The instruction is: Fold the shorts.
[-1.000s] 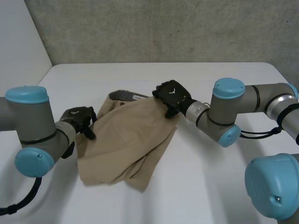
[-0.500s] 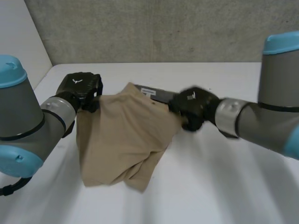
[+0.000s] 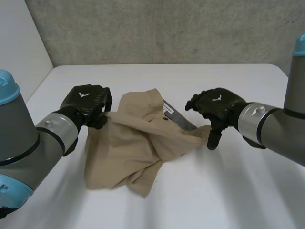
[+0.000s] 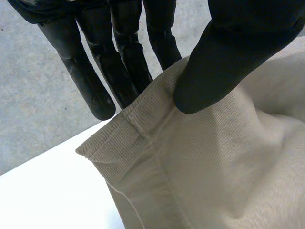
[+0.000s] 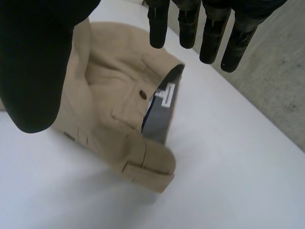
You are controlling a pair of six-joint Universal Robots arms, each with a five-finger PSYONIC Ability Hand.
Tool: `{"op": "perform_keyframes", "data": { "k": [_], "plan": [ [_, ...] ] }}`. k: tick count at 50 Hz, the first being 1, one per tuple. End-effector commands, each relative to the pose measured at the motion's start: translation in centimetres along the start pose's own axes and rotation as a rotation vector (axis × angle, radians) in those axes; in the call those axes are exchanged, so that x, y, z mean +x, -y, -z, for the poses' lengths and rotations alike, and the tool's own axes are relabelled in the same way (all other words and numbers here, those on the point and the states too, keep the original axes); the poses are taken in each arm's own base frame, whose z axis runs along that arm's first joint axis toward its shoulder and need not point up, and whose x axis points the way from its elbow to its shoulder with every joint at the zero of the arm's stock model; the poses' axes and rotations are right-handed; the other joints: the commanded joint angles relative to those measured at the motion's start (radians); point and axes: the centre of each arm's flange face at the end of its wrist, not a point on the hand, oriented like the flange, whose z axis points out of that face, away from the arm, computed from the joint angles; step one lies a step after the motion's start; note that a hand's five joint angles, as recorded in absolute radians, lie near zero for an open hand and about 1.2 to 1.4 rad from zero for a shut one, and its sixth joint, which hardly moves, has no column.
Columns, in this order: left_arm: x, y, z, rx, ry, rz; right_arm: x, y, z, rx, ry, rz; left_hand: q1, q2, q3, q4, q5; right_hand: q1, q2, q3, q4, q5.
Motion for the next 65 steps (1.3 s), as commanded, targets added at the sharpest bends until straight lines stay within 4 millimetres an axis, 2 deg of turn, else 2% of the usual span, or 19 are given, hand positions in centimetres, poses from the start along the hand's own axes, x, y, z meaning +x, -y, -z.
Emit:
{"op": "perform_keyframes", "data": {
  "k": [1,7,11,14,18,22,24,27,34,39,45,49,55,56,59,60,63,64,65],
  "plan": [
    [-0.1,0.1,0.0,0.004,0.003,-0.018,-0.1,-2.5,-3.0,-0.024,0.003,0.039,0.206,0.166,0.176,0.166,0.191,0.002,-0.024,-0.012,-0.032,-0.035],
    [-0.3,0.0,-0.1,0.001,0.007,-0.020,-0.3,-4.3,-5.4,-0.058,0.027,0.044,0.206,0.166,0.176,0.166,0.191,0.052,0.026,0.038,0.017,0.014],
    [-0.5,-0.1,-0.5,-0.001,0.015,-0.020,-0.3,-5.3,-7.1,-0.079,0.039,0.065,0.206,0.166,0.176,0.166,0.191,0.538,0.512,0.524,0.504,0.501],
    [-0.7,-0.3,-1.2,-0.006,0.017,-0.025,0.0,-5.2,-8.0,-0.066,0.030,0.101,0.214,0.175,0.184,0.175,0.200,1.095,1.070,1.082,1.061,1.058],
    [-1.3,0.3,-1.8,0.010,0.034,-0.073,0.7,-3.9,-8.3,-0.026,0.003,0.131,0.235,0.195,0.205,0.195,0.220,1.193,1.167,1.179,1.158,1.156],
    [-1.3,1.1,-1.7,0.032,0.036,-0.122,1.8,-0.7,-6.2,0.044,-0.066,0.163,0.281,0.242,0.251,0.242,0.267,1.193,1.167,1.179,1.158,1.156],
    [-1.2,2.3,-1.1,0.069,0.037,-0.142,2.5,1.3,-4.0,0.084,-0.127,0.184,0.282,0.242,0.251,0.242,0.267,1.193,1.167,1.179,1.158,1.156],
    [-1.2,3.7,0.3,0.083,0.036,-0.162,3.0,2.7,-0.9,0.067,-0.192,0.218,0.282,0.242,0.251,0.242,0.267,1.193,1.167,1.179,1.158,1.156],
    [-0.2,3.0,2.2,-0.036,-0.064,-0.194,1.3,3.7,6.4,-0.084,-0.166,0.356,0.282,0.242,0.251,0.242,0.267,1.193,1.167,1.179,1.158,1.156],
    [1.0,1.9,3.0,-0.108,-0.170,-0.182,0.2,3.5,8.6,-0.101,-0.134,0.359,0.282,0.242,0.251,0.242,0.267,1.193,1.167,1.179,1.158,1.156],
    [1.1,-0.1,1.8,-0.172,-0.185,-0.173,-0.6,1.4,7.5,-0.176,-0.073,0.343,0.282,0.242,0.251,0.242,0.267,1.193,1.167,1.179,1.158,1.156],
    [1.0,-1.7,-0.2,-0.220,-0.192,-0.170,-1.3,-1.6,3.9,-0.290,0.020,0.326,0.282,0.242,0.251,0.242,0.267,1.193,1.167,1.179,1.158,1.156],
    [0.6,-2.6,-3.5,-0.216,-0.188,-0.220,-0.6,-1.8,0.8,-0.275,0.011,0.321,0.282,0.242,0.251,0.242,0.267,1.193,1.167,1.179,1.158,1.156],
    [0.7,-1.6,-4.8,-0.145,-0.173,-0.258,-0.1,-1.5,-0.2,-0.245,-0.017,0.328,0.282,0.242,0.251,0.242,0.267,1.193,1.167,1.179,1.158,1.156],
    [1.0,0.3,-6.2,-0.011,-0.153,-0.317,1.1,0.0,-1.4,-0.159,-0.098,0.339,0.282,0.242,0.251,0.242,0.267,1.193,1.167,1.179,1.158,1.156],
    [1.1,1.2,-6.5,0.046,-0.142,-0.342,2.2,1.5,-1.8,-0.084,-0.172,0.336,0.282,0.242,0.251,0.242,0.267,1.193,1.167,1.179,1.158,1.156],
    [1.2,5.6,-7.9,0.345,-0.050,-0.437,4.1,4.6,-2.1,0.069,-0.307,0.323,0.282,0.242,0.251,0.242,0.267,1.193,1.167,1.179,1.158,1.156],
    [0.8,8.8,-7.8,0.519,0.031,-0.465,5.4,7.1,-2.0,0.196,-0.400,0.310,0.282,0.242,0.251,0.242,0.267,1.193,1.167,1.179,1.158,1.156],
    [0.5,10.7,-7.4,0.609,0.077,-0.472,6.1,8.3,-1.8,0.265,-0.444,0.302,0.282,0.242,0.251,0.242,0.267,1.193,1.167,1.179,1.158,1.156]
  ]
}}
